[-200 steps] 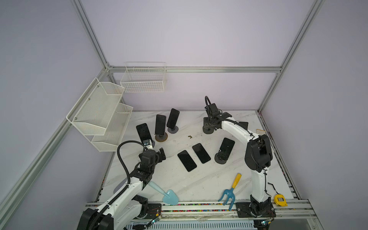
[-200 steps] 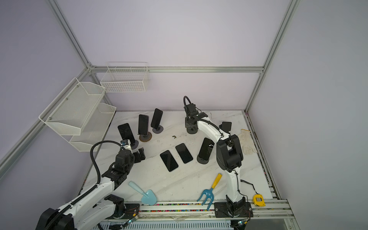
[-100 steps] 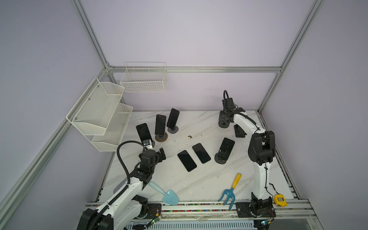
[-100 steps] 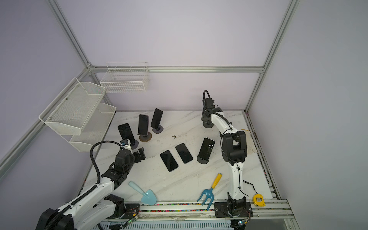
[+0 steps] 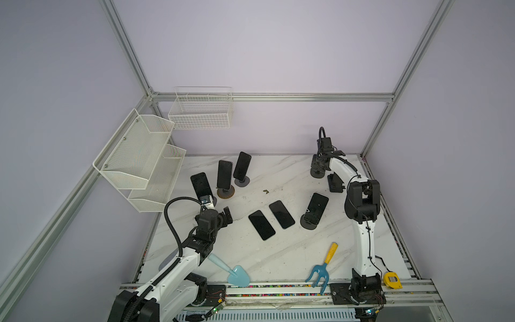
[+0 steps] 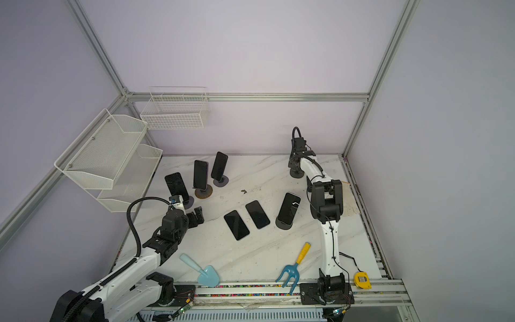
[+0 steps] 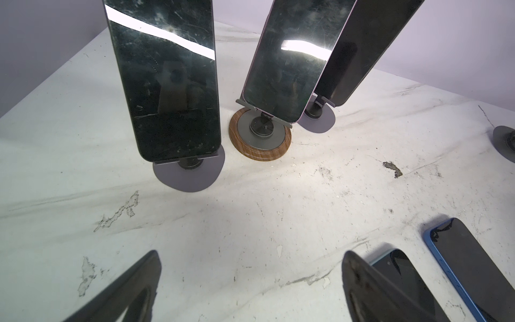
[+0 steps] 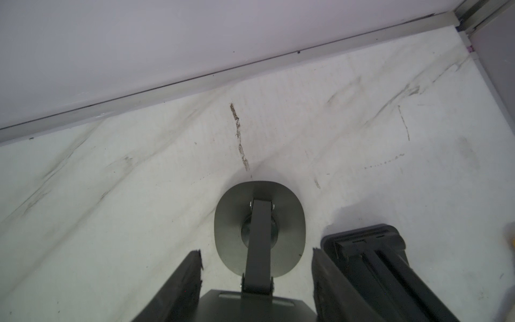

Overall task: Remove the phone from the phone stand
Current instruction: 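Carry the grey stand with the right gripper toward the white glove, then set the grey stand down near the glove and open the right gripper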

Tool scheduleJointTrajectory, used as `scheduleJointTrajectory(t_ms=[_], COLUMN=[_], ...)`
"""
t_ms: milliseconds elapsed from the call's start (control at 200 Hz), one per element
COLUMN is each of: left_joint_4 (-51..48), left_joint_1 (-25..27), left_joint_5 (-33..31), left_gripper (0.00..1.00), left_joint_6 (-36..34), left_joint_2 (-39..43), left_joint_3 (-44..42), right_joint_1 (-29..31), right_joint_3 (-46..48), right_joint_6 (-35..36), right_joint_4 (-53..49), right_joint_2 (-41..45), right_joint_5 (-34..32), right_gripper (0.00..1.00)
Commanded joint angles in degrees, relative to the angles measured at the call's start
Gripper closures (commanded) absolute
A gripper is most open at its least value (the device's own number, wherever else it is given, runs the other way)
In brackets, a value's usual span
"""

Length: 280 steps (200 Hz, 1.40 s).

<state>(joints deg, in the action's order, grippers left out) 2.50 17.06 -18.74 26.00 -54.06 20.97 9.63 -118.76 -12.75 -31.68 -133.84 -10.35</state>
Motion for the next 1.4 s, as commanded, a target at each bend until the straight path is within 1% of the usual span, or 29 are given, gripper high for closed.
scheduleJointTrajectory(t_ms=[0,130,325,410,490,595,690,745,775,850,885,930,980,1035,1075,1140,1175,1280,1330,1395], left_joint_4=[2.24,2.42,2.67,3.15,4.24,6.47,7.55,9.16,11.02,20.77,22.28,18.66,12.42,7.68,6.11,6.03,5.89,4.42,2.88,0.55], left_joint_1=[-0.01,0.01,-0.01,-0.01,0.0,-0.01,0.04,-0.01,-0.01,-0.01,-0.01,0.01,-0.01,0.07,0.08,0.44,1.01,5.09,7.71,11.0], left_joint_5=[0.5,0.84,0.78,1.94,3.72,5.92,9.62,11.77,12.91,16.8,17.68,17.96,20.05,22.19,23.02,27.06,28.29,27.67,26.05,24.62], left_gripper=[0.0,0.0,0.0,0.0,0.0,0.0,0.0,0.0,0.0,0.0,0.01,0.0,0.01,0.0,0.0,0.01,0.0,0.0,0.0,0.0], left_joint_6=[0.72,0.72,0.63,0.22,-0.29,0.64,-1.34,-2.09,-1.62,-0.94,-0.95,-0.62,-1.35,-2.09,-1.13,-0.77,-0.62,-0.71,-1.51,-2.58], left_joint_2=[-0.42,-0.69,-0.95,-1.13,-1.56,-1.51,-0.36,-0.25,-0.65,-3.46,-4.99,-6.06,-6.53,-7.05,-7.24,-7.61,-7.79,-7.57,-7.54,-8.0], left_joint_3=[-0.22,-0.08,-0.12,-0.01,0.01,-0.03,0.35,-0.3,-1.25,-4.57,-4.61,-2.27,1.82,5.97,8.01,10.14,11.47,14.48,16.03,18.25], right_joint_1=[-0.38,-0.4,-0.4,-0.4,-0.45,-0.42,-0.47,-0.46,-0.41,-0.4,-0.4,-0.44,-0.4,-0.4,-0.42,-0.4,-0.45,-1.37,-2.8,-5.31], right_joint_3=[-1.35,-2.23,-4.58,-3.93,-1.22,6.43,16.89,23.91,27.89,36.11,39.11,42.58,46.21,50.47,53.6,58.72,61.07,66.89,68.88,71.43], right_joint_6=[0.87,1.37,1.5,1.25,0.38,-1.45,-4.23,-5.75,-5.92,-6.47,-6.77,-7.14,-7.9,-9.48,-10.82,-11.8,-12.34,-15.94,-18.52,-19.59], right_joint_4=[-0.43,-0.91,-2.1,-1.63,0.33,6.22,13.59,18.46,21.5,26.35,27.55,28.93,30.38,32.09,33.45,36.72,38.1,40.45,40.3,41.05], right_joint_2=[-2.04,-2.04,-0.55,1.55,5.22,12.91,22.1,27.8,30.9,37.63,40.39,43.38,46.66,49.89,52.21,54.83,57.71,60.57,61.1,61.72], right_joint_5=[-0.1,0.29,0.42,0.16,-0.72,-1.43,-0.93,0.7,0.99,0.02,-0.28,0.17,0.85,1.86,2.6,4.55,4.85,4.3,3.94,4.84], right_gripper=[0.38,0.31,0.21,0.16,0.12,0.09,0.08,0.07,0.07,0.07,0.06,0.06,0.06,0.06,0.06,0.06,0.05,0.03,0.03,0.03])
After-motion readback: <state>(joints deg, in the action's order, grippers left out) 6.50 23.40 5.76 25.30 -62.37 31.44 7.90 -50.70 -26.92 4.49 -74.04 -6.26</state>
